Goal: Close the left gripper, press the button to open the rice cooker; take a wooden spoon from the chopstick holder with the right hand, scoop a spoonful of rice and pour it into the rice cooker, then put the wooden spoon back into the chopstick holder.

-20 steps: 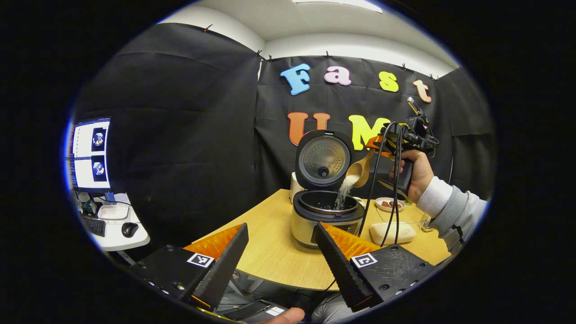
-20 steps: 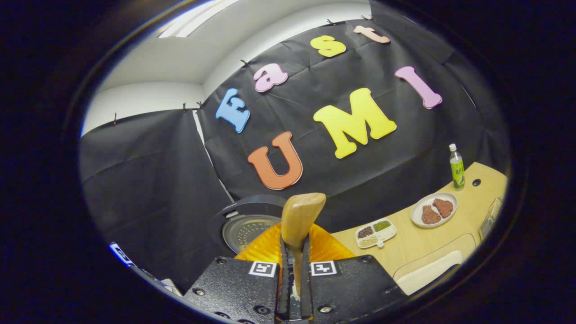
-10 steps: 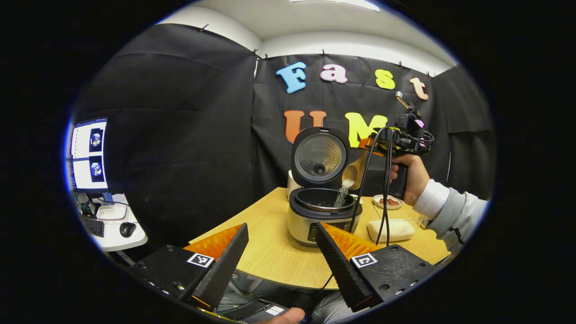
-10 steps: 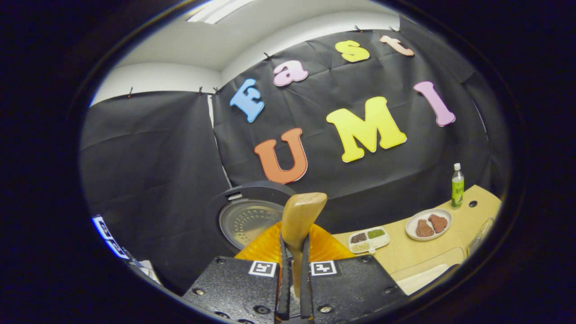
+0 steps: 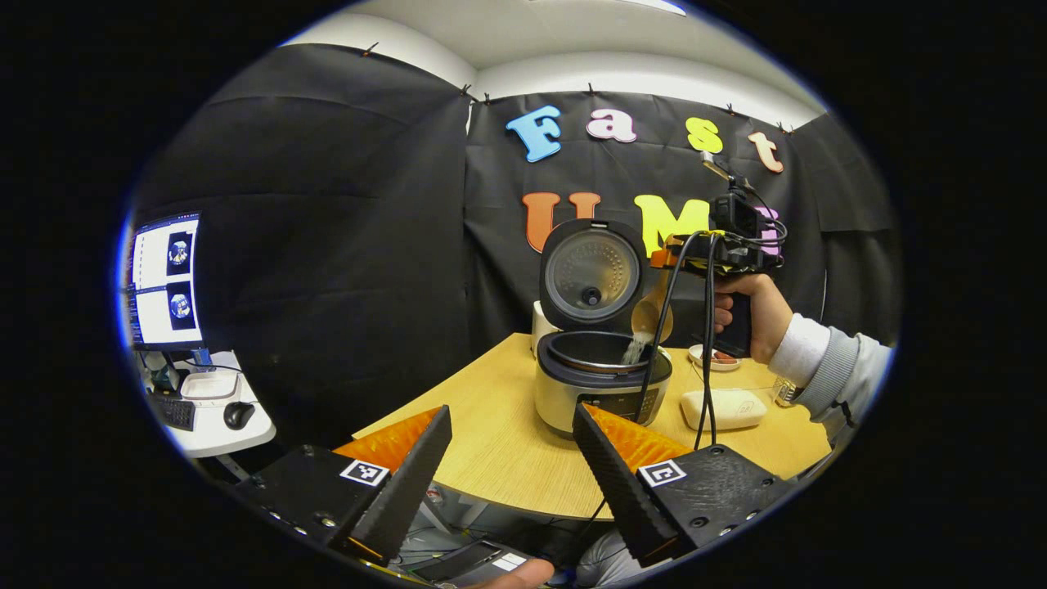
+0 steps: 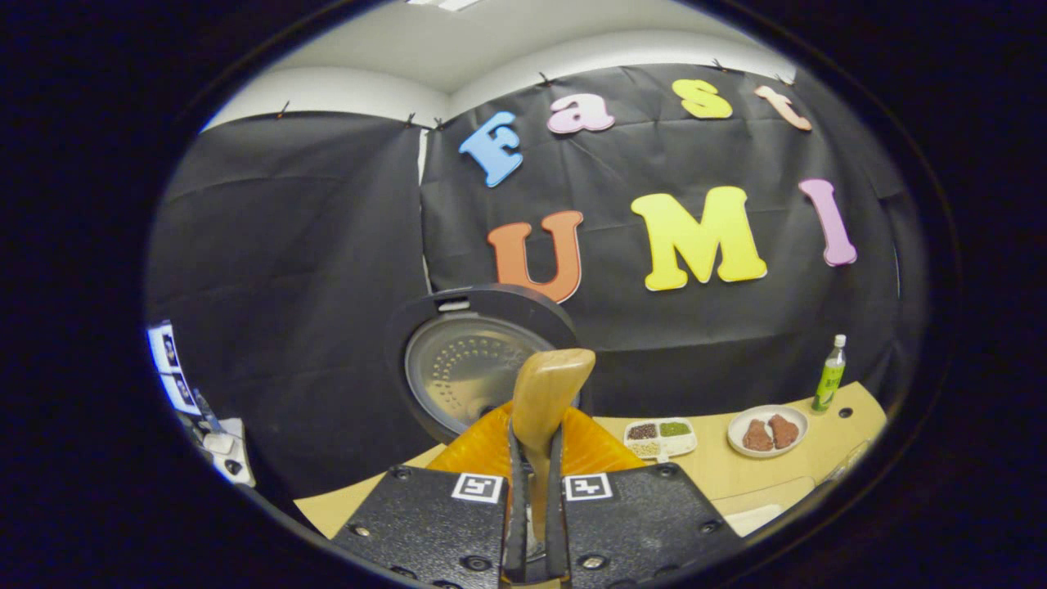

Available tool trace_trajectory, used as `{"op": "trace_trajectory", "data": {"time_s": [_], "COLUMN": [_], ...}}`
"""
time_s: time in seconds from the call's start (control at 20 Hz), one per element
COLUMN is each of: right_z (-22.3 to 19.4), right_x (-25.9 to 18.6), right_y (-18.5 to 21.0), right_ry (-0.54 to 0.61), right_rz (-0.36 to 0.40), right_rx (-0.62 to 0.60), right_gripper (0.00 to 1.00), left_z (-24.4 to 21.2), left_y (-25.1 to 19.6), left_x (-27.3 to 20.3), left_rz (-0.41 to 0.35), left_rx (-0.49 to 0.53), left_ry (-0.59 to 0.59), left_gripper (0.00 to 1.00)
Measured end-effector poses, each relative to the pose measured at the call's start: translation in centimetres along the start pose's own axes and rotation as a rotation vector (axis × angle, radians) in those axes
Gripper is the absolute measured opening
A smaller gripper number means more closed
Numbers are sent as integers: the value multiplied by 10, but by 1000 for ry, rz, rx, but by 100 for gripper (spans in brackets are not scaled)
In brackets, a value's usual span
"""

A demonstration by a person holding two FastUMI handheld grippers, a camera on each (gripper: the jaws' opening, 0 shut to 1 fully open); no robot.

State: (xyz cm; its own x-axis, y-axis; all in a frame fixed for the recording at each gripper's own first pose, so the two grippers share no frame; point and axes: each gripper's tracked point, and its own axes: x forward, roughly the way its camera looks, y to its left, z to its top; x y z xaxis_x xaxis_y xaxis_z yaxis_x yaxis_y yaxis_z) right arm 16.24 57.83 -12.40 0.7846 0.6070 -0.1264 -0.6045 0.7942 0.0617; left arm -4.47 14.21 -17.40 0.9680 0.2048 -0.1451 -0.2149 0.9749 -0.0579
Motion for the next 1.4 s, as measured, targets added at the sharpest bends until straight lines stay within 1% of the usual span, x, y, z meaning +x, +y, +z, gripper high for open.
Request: {"op": "trace_trajectory", "data": {"time_s": [0.15,0.25,0.35,0.45,0.55,0.75,0.9,1.05,1.4], "right_z": [3,1,4,-1,6,29,51,75,107], "right_x": [-5,-10,-12,-14,-16,-32,-45,-58,-98], "right_y": [18,24,33,38,39,37,17,-15,-110], "right_ry": [-7,-1,-20,-24,-44,-101,-119,-143,-153], "right_rz": [28,11,-5,-6,-7,-28,-50,-97,-217], "right_rx": [-140,-265,-391,-472,-512,-507,-450,-404,-271], "right_gripper": [14,14,14,14,14,14,14,14,14], "left_z": [-2,-6,-8,-9,-10,-8,-7,-6,3], "left_y": [-2,-1,-6,-8,-8,-9,-11,-14,-22], "left_x": [1,2,1,0,1,2,1,0,1], "left_rz": [0,17,16,9,5,-2,-6,-10,-26], "left_rx": [-3,11,30,37,28,3,-6,-12,-19], "left_ry": [3,9,14,15,9,4,9,8,-7], "left_gripper": [96,95,95,95,95,95,95,96,95]}}
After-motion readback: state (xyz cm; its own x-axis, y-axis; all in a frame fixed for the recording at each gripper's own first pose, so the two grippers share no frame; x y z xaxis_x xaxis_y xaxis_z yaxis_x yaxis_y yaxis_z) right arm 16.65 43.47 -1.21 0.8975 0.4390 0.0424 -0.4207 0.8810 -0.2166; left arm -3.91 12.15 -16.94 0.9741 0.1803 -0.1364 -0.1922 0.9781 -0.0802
